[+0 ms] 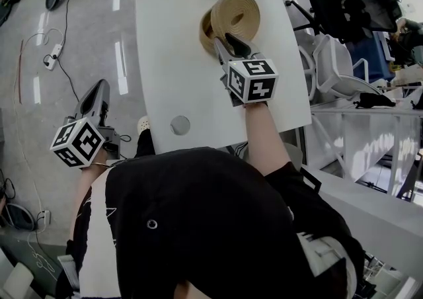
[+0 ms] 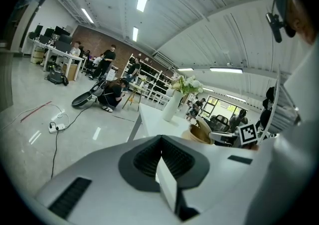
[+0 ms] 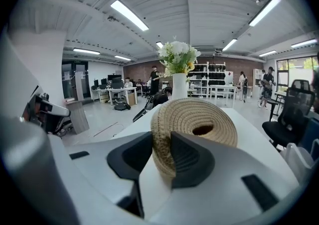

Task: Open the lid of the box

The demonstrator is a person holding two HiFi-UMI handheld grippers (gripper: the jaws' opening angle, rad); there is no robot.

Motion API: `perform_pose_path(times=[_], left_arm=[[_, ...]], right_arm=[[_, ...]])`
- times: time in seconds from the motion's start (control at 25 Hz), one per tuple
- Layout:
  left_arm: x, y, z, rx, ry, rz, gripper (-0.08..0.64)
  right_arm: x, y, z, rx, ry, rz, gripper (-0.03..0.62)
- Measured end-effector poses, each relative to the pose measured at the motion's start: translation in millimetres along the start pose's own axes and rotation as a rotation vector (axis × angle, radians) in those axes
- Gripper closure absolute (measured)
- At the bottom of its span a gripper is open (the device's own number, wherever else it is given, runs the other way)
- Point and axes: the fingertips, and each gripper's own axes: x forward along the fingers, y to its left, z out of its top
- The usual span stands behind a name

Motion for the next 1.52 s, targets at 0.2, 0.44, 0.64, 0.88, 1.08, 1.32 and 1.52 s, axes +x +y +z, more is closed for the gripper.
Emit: perform_pose_path(times=[0.2, 0.44, 0.64, 0.88, 1.08, 1.32, 1.52], left_arm=[[-0.8, -0.6, -1.3, 0.003, 0.001, -0.004, 0.549], [-0.1, -3.4, -1.2, 0.011, 0.005, -0.014, 0.549], [0.8, -7.3, -2.4, 0.01, 0.008, -0.025, 0.549], [-0.4, -8.8, -3.5, 0.012, 0.01, -0.031, 0.549], [-2.6, -7.1, -1.3, 0.012, 0.004, -0.029, 0.549], [-7.1, -4.4, 0.1, 0.013, 0.002, -0.028, 0.549], [-9.9, -5.8, -1.6, 0.022, 0.004, -0.026, 0.549]], right_arm=[[-4.7, 0.1, 2.0, 0.006, -0.023, -0.002, 0.477], [-11.2, -2.4, 4.4, 0.02, -0.053, -0.003, 0.479], [-17.2, -4.5, 5.5, 0.043, -0.075, -0.004, 0.482], [-24.2, -8.9, 12.9, 0.049, -0.114, -0.014, 0.49], [-26.8, -10.2, 15.7, 0.049, -0.122, -0.026, 0.494], [-28.6, -8.8, 19.8, 0.077, -0.137, -0.021, 0.495], [-34.1, -13.1, 22.5, 0.099, -0.149, -0.007, 0.495]])
